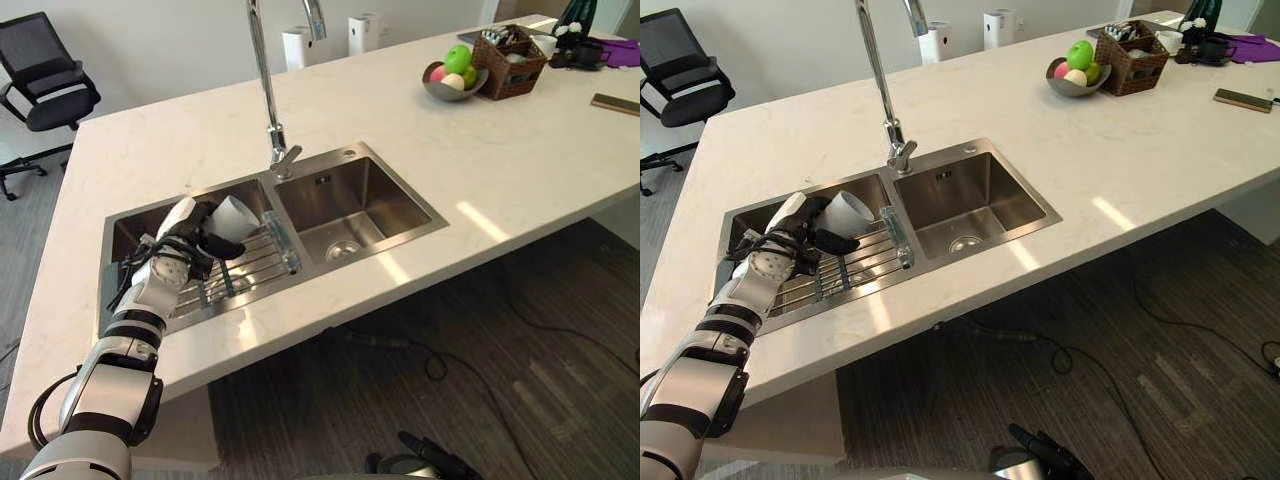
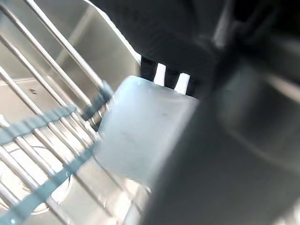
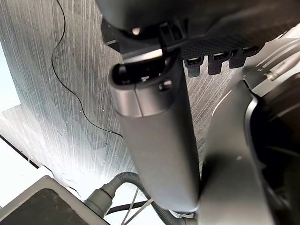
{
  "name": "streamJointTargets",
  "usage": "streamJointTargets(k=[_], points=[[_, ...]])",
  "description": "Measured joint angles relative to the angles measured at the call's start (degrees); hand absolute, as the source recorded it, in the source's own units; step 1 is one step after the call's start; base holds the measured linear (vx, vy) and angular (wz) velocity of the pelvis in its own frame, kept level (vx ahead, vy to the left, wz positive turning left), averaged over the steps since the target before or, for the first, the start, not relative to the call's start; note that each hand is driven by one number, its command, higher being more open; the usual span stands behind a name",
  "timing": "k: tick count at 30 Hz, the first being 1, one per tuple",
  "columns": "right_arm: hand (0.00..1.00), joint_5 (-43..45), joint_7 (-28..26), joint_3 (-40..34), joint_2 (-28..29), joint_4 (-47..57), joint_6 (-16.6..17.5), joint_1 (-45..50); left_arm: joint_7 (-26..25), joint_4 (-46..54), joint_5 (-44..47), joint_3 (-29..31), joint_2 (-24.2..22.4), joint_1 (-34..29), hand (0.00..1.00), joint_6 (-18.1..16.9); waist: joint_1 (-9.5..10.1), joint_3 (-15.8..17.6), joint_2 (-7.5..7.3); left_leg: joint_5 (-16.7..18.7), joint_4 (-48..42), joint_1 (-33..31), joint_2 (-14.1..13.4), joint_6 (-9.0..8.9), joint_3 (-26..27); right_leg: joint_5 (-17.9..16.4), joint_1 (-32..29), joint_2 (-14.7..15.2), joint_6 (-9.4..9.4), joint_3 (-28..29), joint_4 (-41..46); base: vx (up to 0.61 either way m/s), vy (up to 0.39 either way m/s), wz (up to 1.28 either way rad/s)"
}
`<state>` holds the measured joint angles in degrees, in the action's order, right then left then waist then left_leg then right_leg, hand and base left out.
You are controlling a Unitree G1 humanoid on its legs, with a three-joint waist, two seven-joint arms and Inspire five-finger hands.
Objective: Walk over to the sink, pick up the cup, carry it to the dishwasher, place the cup inside the dishwasher, then close the dishwasher door
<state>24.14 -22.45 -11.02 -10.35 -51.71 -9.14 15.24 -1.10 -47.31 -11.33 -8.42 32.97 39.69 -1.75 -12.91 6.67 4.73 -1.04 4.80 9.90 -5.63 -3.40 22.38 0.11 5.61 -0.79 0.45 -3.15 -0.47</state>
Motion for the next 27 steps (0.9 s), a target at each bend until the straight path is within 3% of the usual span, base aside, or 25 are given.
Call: streamJointTargets(k=[7, 13, 17, 27], points=[[1.00, 0.0, 0.0, -0.5, 0.5, -2.0, 1.2, 0.2, -2.1, 11.8, 19.8, 9.8, -0.6, -3.6, 0.00, -2.6, 2.25, -0.4, -1.11, -0.5, 0.0, 0.1, -0.1, 0.02, -2.1, -0.5, 1.0, 0.2, -0.19, -2.0, 0.1, -0.02, -0.023, 0.17], [1.00, -1.4, -0.1, -2.3, 1.6, -3.1, 1.7, 0.9, -1.4, 28.6, 38.2, 21.5, -5.5, -12.1, 0.00, -2.4, 5.44, -1.1, -2.36, -0.8, 0.0, 0.2, 0.2, 0.19, -4.6, -1.0, 2.1, 0.6, -0.13, -4.3, -0.1, -0.02, -0.018, 0.20], [1.00, -2.1, -0.1, -2.3, 1.9, -3.6, 1.3, 0.9, -1.0, 34.8, 41.1, 23.3, -7.5, -18.2, 0.00, -2.2, 7.80, -1.7, -3.25, -0.8, 0.1, 0.1, 0.5, 0.31, -5.8, -1.1, 2.8, 1.0, -0.04, -5.5, -0.8, -0.01, -0.007, 0.17], [1.00, -3.6, 0.8, -2.1, 2.0, -3.9, -1.0, 0.1, -1.4, 39.4, 41.7, 26.2, -9.6, -28.1, 0.00, -1.7, 10.49, -2.3, -3.95, -0.9, 0.1, -1.2, 1.5, 0.58, -8.5, -0.9, 3.6, 1.4, 0.34, -7.9, -2.6, 0.01, -0.002, 0.13]])
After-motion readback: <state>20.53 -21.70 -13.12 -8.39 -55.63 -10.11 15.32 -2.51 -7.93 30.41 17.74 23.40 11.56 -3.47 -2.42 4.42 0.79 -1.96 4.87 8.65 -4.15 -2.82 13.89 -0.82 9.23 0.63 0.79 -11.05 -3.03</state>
